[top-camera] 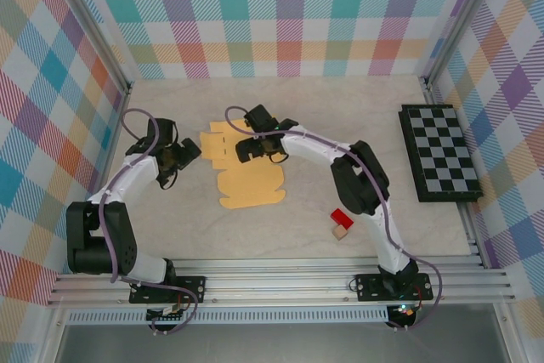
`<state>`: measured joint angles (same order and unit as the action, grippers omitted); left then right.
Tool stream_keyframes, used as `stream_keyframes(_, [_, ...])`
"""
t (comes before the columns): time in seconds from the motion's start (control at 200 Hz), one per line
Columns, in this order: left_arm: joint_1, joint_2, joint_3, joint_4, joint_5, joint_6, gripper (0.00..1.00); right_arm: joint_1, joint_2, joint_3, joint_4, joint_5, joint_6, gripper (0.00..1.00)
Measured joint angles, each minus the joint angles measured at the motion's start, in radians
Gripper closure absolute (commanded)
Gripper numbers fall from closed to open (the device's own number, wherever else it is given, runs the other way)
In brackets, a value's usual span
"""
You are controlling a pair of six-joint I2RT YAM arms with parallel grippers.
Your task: Fold the paper box
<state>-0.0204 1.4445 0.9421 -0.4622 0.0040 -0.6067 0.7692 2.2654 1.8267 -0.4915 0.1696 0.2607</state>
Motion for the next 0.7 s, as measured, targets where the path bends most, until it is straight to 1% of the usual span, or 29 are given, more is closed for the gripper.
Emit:
stream_keyframes(0.135, [0.003,0.000,-0.042,0.045,0.041,0.002,0.00,0.023,0.035,-0.008,-0.018,0.031,-0.015,0.00])
stream_keyframes(0.235, [0.003,0.000,-0.063,0.064,0.056,0.002,0.00,0.032,0.014,-0.085,0.026,0.061,-0.015,0.00])
stream_keyframes(0.29, [0.003,0.000,-0.072,0.074,0.064,0.001,0.00,0.036,-0.032,-0.159,0.058,0.066,-0.011,0.00])
stream_keyframes(0.495, [0.002,0.000,-0.106,0.105,0.095,-0.006,0.00,0.042,-0.245,-0.480,0.087,0.107,0.051,0.00])
stream_keyframes(0.65, [-0.009,-0.017,-0.140,0.103,0.114,-0.011,0.00,0.047,-0.414,-0.689,0.063,0.114,0.102,0.00])
stream_keyframes(0.7, [-0.017,-0.028,-0.141,0.100,0.116,-0.013,0.00,0.047,-0.456,-0.725,0.038,0.106,0.105,0.05])
